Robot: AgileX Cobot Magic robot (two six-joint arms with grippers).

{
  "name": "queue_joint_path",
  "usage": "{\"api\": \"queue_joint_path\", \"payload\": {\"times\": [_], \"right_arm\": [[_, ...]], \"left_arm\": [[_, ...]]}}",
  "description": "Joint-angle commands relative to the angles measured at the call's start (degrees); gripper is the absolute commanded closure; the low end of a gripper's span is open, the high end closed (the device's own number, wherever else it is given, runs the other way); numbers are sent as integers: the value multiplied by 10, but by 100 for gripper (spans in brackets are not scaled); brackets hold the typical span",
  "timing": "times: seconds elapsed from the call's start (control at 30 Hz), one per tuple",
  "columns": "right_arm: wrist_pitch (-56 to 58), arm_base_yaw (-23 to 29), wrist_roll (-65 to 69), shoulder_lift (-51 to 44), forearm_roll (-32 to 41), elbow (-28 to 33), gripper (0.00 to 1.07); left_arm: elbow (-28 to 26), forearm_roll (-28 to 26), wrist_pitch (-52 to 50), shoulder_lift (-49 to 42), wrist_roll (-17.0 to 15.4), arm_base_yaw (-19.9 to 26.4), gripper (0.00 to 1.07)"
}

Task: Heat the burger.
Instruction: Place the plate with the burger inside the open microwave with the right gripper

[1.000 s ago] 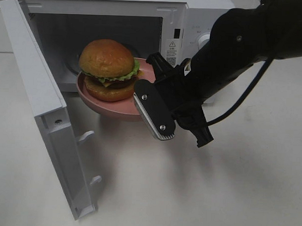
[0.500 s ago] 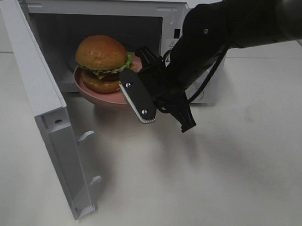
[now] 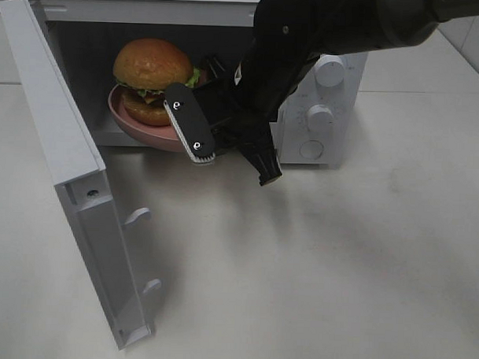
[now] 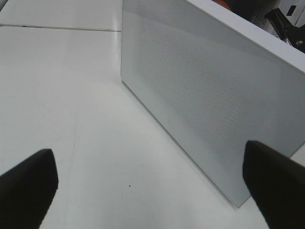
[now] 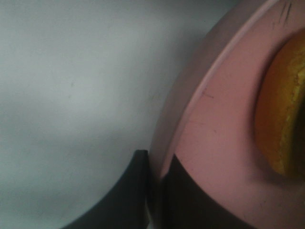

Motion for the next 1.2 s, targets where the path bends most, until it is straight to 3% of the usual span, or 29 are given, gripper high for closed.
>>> {"api": "queue_joint_path", "payload": {"times": [0.03, 0.93, 1.2], "right_arm": [[-19, -1, 23, 3, -10, -25, 107], [41, 0, 134, 127, -70, -226, 106], [33, 0, 133, 154, -70, -254, 104]], "left_arm": [[2, -3, -2, -4, 1, 2, 9], [2, -3, -2, -4, -1, 2, 9], [2, -2, -2, -4, -1, 2, 9]]}}
